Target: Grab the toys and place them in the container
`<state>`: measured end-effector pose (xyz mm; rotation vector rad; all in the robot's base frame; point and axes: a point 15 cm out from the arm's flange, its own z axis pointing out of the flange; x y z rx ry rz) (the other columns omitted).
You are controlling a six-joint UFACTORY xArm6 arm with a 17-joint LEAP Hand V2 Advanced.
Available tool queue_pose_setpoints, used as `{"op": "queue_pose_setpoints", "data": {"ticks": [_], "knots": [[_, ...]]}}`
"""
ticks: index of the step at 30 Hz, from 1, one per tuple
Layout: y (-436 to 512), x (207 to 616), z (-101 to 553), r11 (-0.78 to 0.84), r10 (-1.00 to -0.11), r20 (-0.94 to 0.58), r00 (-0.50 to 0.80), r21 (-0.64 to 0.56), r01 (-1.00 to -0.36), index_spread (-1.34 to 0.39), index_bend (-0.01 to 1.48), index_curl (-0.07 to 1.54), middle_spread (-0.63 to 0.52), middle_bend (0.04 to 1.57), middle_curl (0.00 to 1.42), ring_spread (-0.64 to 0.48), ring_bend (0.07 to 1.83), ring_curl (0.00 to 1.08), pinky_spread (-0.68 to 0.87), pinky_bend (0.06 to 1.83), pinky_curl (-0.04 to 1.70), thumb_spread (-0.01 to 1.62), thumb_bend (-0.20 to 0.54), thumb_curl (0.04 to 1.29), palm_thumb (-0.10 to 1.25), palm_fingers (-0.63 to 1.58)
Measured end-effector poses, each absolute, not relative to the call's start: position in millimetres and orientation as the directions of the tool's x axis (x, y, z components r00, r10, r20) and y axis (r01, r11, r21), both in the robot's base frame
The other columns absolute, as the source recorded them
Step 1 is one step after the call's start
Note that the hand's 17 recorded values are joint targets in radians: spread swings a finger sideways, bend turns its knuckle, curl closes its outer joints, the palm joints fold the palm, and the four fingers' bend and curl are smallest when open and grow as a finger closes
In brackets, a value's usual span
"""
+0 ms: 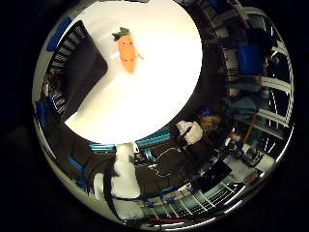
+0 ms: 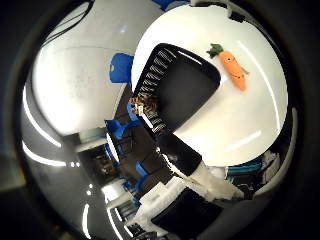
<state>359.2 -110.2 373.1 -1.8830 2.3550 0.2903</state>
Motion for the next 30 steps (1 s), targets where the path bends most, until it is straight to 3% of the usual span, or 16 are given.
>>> {"op": "queue_pose_setpoints", "data": {"ticks": [8,30], "knots": [[-141.9,358.1,317.7,0.281,-0.928,-0.207,-0.31,0.159,-0.946,-0.18,0.17,0.31,0.1,0.34,0.34,0.19,0.62,0.2,0.48,0.6,0.27,1.2,-0.014,0.29,0.5,0.28],[-197.3,416.5,235.8,0.367,-0.896,-0.179,-0.407,0.217,-0.905,-0.18,0.17,0.3,0.06,0.34,0.35,0.19,0.64,0.19,0.47,0.63,0.22,1.2,-0.017,0.31,0.58,0.28]]}}
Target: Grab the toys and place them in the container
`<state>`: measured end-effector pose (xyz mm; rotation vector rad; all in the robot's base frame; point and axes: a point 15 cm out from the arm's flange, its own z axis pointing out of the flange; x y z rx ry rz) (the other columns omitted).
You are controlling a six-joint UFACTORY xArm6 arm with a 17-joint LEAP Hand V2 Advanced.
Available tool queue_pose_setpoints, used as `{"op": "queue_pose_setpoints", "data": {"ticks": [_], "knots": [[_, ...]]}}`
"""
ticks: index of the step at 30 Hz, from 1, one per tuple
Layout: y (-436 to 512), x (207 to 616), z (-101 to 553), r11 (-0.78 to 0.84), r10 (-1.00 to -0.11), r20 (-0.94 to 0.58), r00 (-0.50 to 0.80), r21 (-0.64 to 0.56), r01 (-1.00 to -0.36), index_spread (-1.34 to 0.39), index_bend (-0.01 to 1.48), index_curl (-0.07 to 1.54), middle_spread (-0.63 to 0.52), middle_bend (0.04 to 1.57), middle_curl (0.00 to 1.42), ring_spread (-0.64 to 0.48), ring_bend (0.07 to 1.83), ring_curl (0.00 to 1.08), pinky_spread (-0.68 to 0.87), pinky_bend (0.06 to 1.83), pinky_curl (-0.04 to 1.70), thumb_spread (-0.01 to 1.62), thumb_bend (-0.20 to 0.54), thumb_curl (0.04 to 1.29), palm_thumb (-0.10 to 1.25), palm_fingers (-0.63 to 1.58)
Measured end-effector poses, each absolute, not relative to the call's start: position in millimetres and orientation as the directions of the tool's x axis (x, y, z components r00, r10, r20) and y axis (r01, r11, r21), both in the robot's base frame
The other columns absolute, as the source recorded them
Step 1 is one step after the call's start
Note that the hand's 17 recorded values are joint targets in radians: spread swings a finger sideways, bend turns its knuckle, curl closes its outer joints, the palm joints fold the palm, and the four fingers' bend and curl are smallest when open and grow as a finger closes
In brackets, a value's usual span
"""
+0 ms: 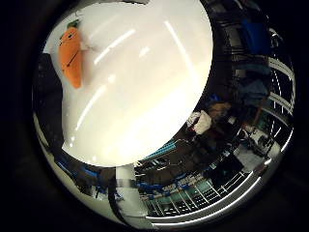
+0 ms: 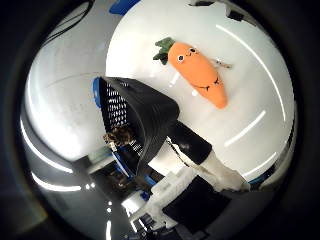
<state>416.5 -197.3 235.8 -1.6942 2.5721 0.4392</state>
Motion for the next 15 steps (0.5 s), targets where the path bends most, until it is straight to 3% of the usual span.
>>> {"op": "queue_pose_setpoints", "data": {"ticks": [15], "knots": [[-172.1,446.2,213.3,0.327,-0.916,-0.154,-0.371,0.25,-0.911,-0.18,0.17,0.3,0.05,0.33,0.35,0.19,0.63,0.19,0.47,0.65,0.2,1.2,-0.017,0.32,0.58,0.28]]}}
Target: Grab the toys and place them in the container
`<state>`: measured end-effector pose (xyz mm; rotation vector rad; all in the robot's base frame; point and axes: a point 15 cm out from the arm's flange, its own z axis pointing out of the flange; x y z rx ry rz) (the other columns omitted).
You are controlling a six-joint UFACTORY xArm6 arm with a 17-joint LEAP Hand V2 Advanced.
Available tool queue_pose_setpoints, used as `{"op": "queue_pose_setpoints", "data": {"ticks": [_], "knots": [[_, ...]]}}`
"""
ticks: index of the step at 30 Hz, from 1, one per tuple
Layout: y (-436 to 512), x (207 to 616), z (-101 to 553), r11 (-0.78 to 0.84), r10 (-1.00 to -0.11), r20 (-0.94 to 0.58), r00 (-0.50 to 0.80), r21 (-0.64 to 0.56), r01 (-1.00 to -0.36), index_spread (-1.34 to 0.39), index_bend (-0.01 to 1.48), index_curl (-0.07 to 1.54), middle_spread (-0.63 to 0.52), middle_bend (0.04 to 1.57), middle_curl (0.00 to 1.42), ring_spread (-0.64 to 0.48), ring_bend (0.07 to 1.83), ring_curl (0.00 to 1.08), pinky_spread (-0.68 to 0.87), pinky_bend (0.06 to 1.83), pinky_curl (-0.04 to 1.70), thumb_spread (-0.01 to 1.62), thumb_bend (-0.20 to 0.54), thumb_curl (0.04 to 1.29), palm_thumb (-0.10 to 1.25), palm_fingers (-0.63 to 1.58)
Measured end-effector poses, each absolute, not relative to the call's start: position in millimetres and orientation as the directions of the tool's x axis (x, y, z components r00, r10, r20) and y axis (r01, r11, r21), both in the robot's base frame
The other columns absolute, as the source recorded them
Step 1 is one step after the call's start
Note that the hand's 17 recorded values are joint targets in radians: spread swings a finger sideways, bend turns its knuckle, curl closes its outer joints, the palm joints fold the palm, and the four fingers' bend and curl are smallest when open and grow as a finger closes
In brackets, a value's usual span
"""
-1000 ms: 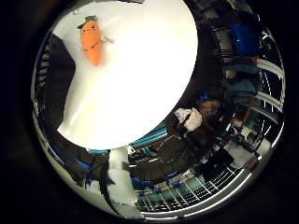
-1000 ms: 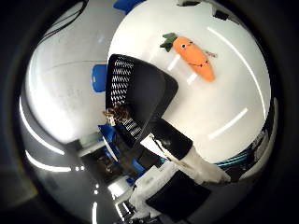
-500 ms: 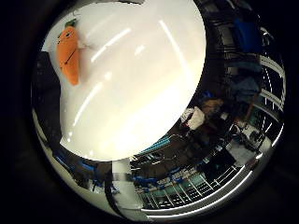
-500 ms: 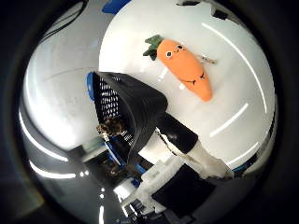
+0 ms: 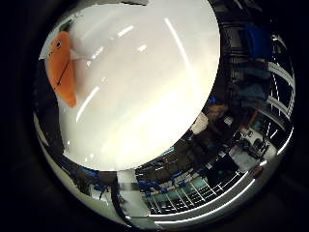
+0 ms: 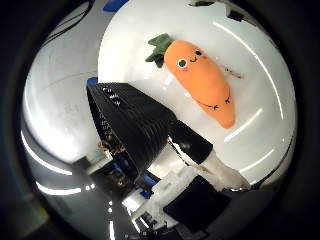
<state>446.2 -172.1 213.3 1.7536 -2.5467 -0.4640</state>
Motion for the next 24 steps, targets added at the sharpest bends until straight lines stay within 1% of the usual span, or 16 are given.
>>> {"op": "queue_pose_setpoints", "data": {"ticks": [12,18,24], "knots": [[-157.5,466.1,193.2,0.313,-0.941,-0.058,-0.335,0.234,-0.921,-0.18,0.16,0.3,0.05,0.33,0.36,0.19,0.63,0.19,0.47,0.66,0.18,1.2,-0.017,0.32,0.59,0.29],[-150.0,470.2,182.1,0.31,-0.945,-0.027,-0.326,0.245,-0.919,-0.18,0.16,0.3,0.03,0.34,0.36,0.17,0.65,0.2,0.46,0.66,0.18,1.2,-0.017,0.32,0.59,0.29],[-147.1,470.2,174.9,0.306,-0.95,0.018,-0.312,0.258,-0.917,-0.17,0.18,0.31,-0.03,0.4,0.38,0.12,0.67,0.2,0.43,0.63,0.15,1.19,-0.014,0.32,0.62,0.35]]}}
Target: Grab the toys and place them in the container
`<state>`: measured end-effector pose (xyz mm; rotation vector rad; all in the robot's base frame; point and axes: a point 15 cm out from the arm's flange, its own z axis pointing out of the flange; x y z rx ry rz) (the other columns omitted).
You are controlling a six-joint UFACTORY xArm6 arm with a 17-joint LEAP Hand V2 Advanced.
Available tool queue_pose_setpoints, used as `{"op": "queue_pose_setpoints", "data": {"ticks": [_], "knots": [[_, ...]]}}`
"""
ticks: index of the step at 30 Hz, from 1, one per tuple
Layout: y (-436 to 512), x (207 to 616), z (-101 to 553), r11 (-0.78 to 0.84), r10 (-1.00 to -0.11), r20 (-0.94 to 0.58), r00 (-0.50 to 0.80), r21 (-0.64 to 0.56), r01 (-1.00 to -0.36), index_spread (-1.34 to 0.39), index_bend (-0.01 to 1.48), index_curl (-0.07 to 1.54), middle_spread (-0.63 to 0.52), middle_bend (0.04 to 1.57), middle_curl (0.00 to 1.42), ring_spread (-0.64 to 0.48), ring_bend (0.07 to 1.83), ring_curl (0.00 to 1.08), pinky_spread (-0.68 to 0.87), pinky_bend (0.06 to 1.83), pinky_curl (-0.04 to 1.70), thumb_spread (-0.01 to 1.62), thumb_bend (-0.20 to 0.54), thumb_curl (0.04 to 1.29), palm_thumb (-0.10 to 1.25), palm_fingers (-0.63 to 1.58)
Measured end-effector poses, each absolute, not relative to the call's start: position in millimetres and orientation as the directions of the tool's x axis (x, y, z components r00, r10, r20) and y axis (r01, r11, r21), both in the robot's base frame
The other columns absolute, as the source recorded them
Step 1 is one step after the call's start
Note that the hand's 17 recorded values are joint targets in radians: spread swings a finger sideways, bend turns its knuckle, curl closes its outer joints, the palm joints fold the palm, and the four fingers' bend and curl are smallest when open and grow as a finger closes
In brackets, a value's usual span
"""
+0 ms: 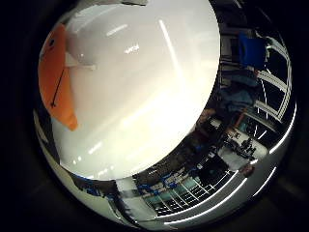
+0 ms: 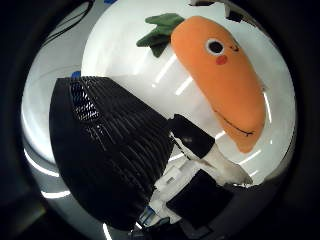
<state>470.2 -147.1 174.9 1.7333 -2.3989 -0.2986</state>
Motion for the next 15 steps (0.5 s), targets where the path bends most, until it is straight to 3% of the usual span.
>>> {"op": "queue_pose_setpoints", "data": {"ticks": [5,9,15], "knots": [[-151.1,468.0,169.3,0.303,-0.953,0.057,-0.299,0.268,-0.915,-0.18,0.18,0.32,-0.09,0.46,0.41,0.02,0.73,0.21,0.36,0.58,0.13,1.19,-0.016,0.33,0.64,0.42],[-155.5,466.3,168.8,0.297,-0.955,0.075,-0.287,0.27,-0.916,-0.22,0.19,0.35,-0.16,0.56,0.45,-0.11,0.83,0.24,0.14,0.55,0.09,1.18,-0.015,0.34,0.67,0.55],[-159.4,463.3,169.0,0.291,-0.957,0.092,-0.276,0.277,-0.916,-0.31,0.18,0.37,-0.28,0.61,0.5,-0.25,0.97,0.31,-0.35,0.86,0.13,1.13,-0.011,0.37,0.75,0.91]]}}
